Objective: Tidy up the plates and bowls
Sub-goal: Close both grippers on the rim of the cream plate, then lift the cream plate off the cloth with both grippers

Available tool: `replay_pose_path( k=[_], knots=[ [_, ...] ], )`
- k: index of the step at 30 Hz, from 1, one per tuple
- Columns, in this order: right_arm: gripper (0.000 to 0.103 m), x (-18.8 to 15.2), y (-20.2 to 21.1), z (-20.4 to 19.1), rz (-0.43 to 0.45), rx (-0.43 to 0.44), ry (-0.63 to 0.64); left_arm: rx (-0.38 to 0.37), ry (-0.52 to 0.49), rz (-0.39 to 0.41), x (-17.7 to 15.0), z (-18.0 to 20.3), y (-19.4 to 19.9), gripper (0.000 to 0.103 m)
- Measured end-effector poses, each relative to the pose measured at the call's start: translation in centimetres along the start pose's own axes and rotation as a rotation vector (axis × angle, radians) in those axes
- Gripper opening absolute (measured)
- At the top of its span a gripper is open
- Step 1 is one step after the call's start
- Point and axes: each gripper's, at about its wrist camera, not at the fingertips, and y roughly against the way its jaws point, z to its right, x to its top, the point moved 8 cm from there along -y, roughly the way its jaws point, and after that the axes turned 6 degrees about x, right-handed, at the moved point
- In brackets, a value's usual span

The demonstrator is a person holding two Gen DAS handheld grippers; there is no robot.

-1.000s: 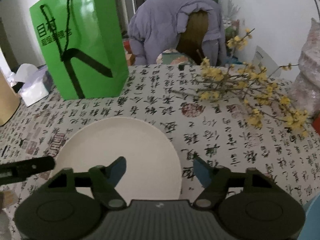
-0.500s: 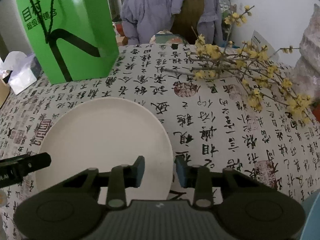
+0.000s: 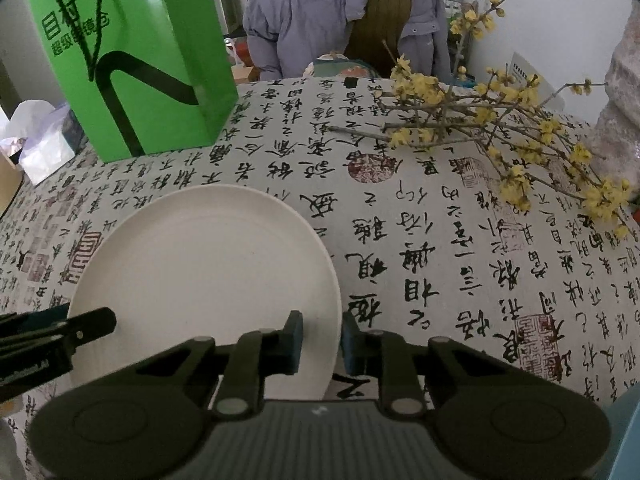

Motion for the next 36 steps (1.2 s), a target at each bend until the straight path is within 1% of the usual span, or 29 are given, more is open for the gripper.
replay_pose_path(
  k=[2,4,5,7,10,21,29,36],
  knots=[
    [0.018,0.0,0.0,0.0,0.003,-0.003,0.007,0.003,-0.013,0.011,0.0,0.1,-0.1,0.024],
    [0.018,-0.1,0.1,-0.3,0.008,-0.020,0.045,0.004,-0.025,0.017,0.0,0.3,-0.1,0.024],
    [0.019,-0.2,0.1,-0.5,0.009,-0.026,0.057,0.004,-0.031,0.019,0.0,0.4,-0.1,0.022],
    [0.019,-0.1,0.1,-0.6,0.010,-0.031,0.067,0.011,-0.043,0.025,0.0,0.6,-0.1,0.022],
    [0.016,-0.1,0.3,-0.7,0.036,-0.050,0.100,0.012,-0.042,0.029,0.0,0.6,-0.1,0.022],
    [0.014,0.0,0.7,-0.8,0.054,-0.031,0.095,0.019,-0.032,0.027,0.0,0.4,0.0,0.022],
    [0.013,0.0,1.5,-0.5,0.080,-0.011,0.084,0.028,-0.049,0.061,0.3,0.8,0.8,0.022],
    [0.013,0.3,2.4,-0.5,0.112,0.014,0.071,0.022,-0.037,0.082,0.7,0.8,1.6,0.022]
  ],
)
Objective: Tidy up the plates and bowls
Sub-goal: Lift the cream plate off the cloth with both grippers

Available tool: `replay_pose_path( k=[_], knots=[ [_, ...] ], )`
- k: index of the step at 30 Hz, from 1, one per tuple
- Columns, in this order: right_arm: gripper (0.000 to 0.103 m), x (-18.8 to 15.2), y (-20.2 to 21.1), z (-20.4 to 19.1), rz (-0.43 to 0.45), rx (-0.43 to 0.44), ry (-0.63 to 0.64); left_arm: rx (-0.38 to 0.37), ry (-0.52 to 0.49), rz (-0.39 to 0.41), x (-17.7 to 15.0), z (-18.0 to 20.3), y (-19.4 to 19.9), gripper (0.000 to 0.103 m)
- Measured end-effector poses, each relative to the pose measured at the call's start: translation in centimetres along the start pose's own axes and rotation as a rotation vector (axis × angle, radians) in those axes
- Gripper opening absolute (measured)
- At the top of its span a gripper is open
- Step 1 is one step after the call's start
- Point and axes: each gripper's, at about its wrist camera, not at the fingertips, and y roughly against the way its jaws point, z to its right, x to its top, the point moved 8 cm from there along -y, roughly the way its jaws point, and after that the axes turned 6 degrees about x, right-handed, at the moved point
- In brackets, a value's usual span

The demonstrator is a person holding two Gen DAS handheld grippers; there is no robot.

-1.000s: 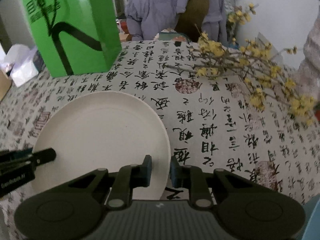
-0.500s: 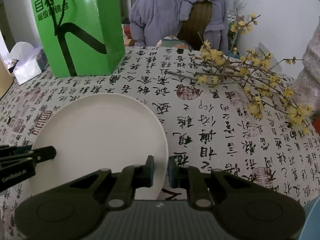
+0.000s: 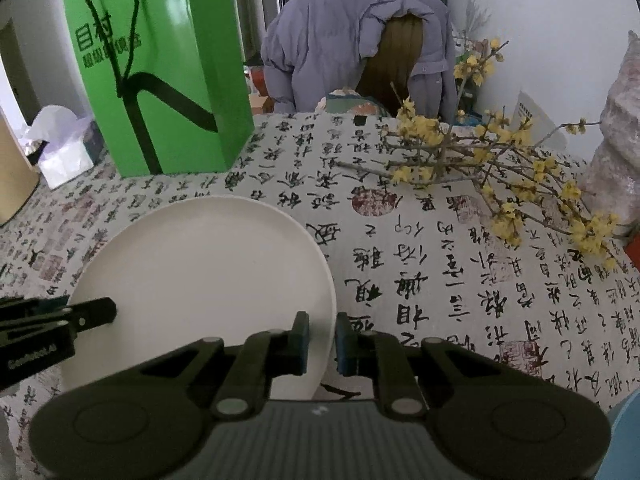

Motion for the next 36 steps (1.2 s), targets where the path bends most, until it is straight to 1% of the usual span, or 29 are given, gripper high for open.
replay_pose_path(
  k=[17,25,36],
  knots=[
    [0.013,1.3,2.9,-0.5,0.080,0.033,-0.012,-0.023,0.036,0.061,1.3,-0.3,2.6,0.022],
    [0.013,1.8,4.0,-1.1,0.114,0.053,-0.019,-0.027,0.056,0.115,2.3,-0.8,4.2,0.022],
    [0.013,2.2,5.2,-1.8,0.149,0.076,-0.014,-0.035,0.083,0.142,2.9,-1.5,5.3,0.022]
  ],
)
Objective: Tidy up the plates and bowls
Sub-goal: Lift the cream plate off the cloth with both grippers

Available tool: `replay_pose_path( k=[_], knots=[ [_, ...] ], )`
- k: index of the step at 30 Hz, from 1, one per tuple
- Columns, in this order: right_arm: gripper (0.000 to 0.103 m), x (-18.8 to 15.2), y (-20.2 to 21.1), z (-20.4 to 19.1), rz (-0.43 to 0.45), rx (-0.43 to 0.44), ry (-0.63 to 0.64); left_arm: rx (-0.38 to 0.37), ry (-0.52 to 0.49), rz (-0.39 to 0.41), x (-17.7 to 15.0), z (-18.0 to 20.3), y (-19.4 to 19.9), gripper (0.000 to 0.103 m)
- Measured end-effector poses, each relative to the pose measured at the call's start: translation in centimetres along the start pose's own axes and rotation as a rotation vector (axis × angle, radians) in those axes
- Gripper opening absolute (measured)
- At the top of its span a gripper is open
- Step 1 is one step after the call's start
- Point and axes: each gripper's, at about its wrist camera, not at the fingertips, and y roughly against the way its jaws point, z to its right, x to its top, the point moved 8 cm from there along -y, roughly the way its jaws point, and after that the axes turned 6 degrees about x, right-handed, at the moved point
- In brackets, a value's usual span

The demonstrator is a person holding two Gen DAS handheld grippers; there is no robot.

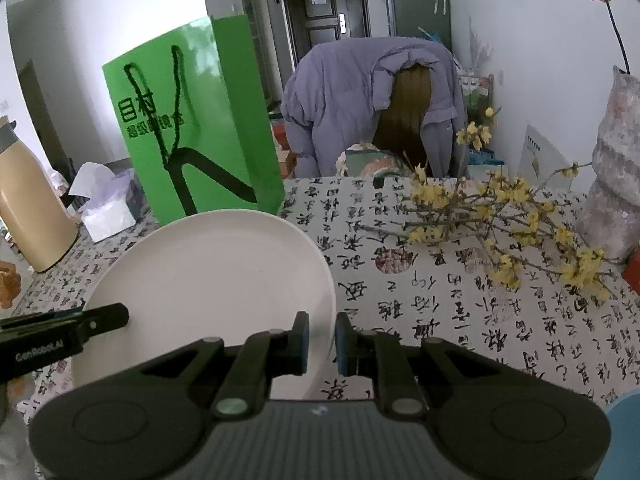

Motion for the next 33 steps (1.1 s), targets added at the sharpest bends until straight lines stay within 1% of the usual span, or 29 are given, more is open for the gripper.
replay_pose_path(
  k=[5,8,14,19,27,33],
  knots=[
    [0.012,0.1,0.5,-0.4,0.012,-0.010,0.034,0.004,0.002,0.009,0.1,0.0,0.7,0.022],
    [0.012,0.1,1.0,-0.4,0.018,0.005,0.025,0.012,-0.003,0.027,0.2,0.1,1.2,0.022],
    [0.012,0.2,1.8,-0.5,0.032,0.010,0.026,0.023,-0.006,0.036,0.1,0.4,1.9,0.022],
    [0.012,0.2,2.4,-0.8,0.037,0.010,0.029,0.014,0.014,0.041,0.2,0.2,2.4,0.022],
    [0.012,0.1,3.7,-1.9,0.045,0.019,0.045,0.021,0.027,0.066,0.7,-0.2,4.5,0.022],
    [0.012,0.3,5.0,-2.5,0.067,0.034,0.045,0.021,0.034,0.079,0.7,-0.3,6.1,0.022]
  ],
)
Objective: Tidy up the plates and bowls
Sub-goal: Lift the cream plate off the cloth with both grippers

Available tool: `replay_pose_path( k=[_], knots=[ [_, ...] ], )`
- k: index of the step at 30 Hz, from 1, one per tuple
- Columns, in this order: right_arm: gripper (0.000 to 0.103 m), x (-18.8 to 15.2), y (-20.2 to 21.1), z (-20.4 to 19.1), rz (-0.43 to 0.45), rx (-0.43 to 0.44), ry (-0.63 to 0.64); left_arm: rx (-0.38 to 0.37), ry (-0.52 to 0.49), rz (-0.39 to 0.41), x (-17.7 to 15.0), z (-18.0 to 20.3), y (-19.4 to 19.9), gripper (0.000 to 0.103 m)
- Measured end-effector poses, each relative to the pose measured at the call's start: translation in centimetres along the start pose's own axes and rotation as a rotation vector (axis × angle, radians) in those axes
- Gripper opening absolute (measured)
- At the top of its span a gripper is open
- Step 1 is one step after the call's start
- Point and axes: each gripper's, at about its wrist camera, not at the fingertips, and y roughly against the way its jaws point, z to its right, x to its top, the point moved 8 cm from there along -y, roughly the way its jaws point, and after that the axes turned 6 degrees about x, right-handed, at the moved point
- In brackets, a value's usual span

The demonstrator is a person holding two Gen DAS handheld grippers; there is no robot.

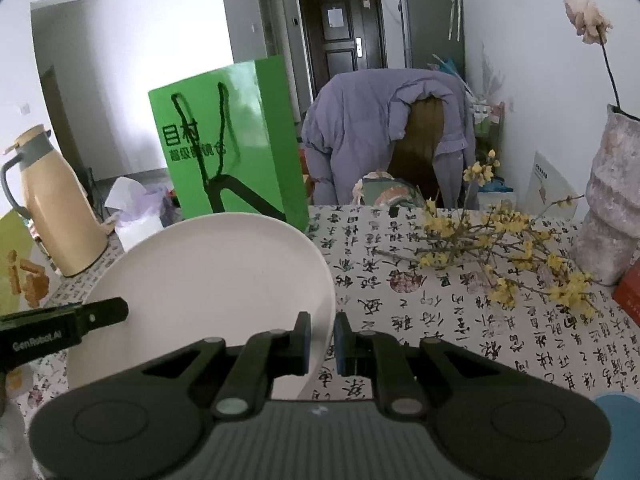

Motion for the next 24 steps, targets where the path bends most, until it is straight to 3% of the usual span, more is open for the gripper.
replay_pose_path(
  k=[24],
  knots=[
    [0.012,0.0,3.2,-1.7,0.026,0.015,0.013,0.030,0.009,0.024,0.1,-0.3,3.9,0.022]
  ],
)
